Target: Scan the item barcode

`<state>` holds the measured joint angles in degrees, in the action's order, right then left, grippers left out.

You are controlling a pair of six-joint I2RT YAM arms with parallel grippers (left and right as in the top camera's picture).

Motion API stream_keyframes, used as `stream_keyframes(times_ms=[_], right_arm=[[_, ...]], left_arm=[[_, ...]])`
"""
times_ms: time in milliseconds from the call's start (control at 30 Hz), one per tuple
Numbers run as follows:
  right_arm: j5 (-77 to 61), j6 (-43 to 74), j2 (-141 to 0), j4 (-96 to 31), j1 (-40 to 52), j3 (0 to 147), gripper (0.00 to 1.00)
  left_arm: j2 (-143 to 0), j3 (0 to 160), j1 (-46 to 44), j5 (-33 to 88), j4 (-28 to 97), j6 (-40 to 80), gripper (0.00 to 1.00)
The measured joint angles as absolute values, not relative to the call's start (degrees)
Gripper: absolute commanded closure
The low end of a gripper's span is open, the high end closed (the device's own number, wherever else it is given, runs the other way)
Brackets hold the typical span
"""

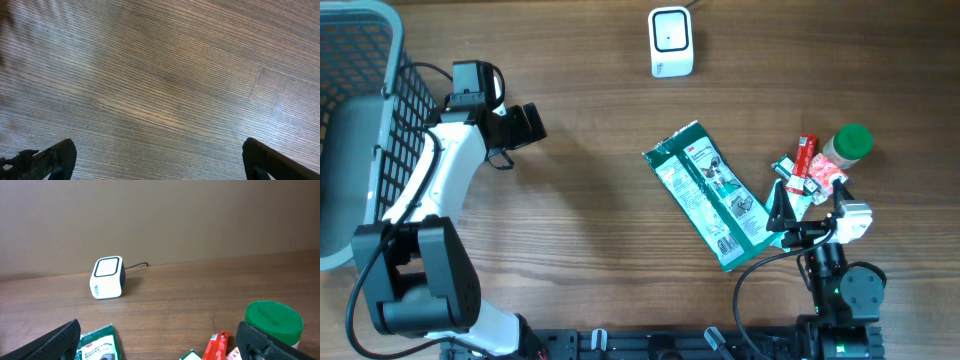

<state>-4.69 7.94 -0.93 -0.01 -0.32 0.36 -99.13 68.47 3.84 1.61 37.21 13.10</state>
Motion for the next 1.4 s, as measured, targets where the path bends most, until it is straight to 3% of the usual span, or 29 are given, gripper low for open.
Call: stream_keyframes(times_ms=[333,800,1233,1400], right_arm=[[-4.69,7.94,-0.93,-0.01,-0.32,0.36,0.00],[-4.67,7.94,-0.93,-0.03,-0.32,0.36,0.00],[-4.67,7.94,-0.89,-0.01,-0.32,0.36,0.00],[-4.67,7.94,-0.89,-0.03,-0.32,0.36,0.00]], left_arm=[[-97.17,68.29,3.84,1.65,37.28,13.10,0.00],[-46.78,68.99,3.90,1.85,36.86,13.08,0.00],[-23.86,68.25,2.00,-0.14,61.82,13.10,0.00],[-14.00,63.00,1.98,-0.14,61.65,13.10,0.00]])
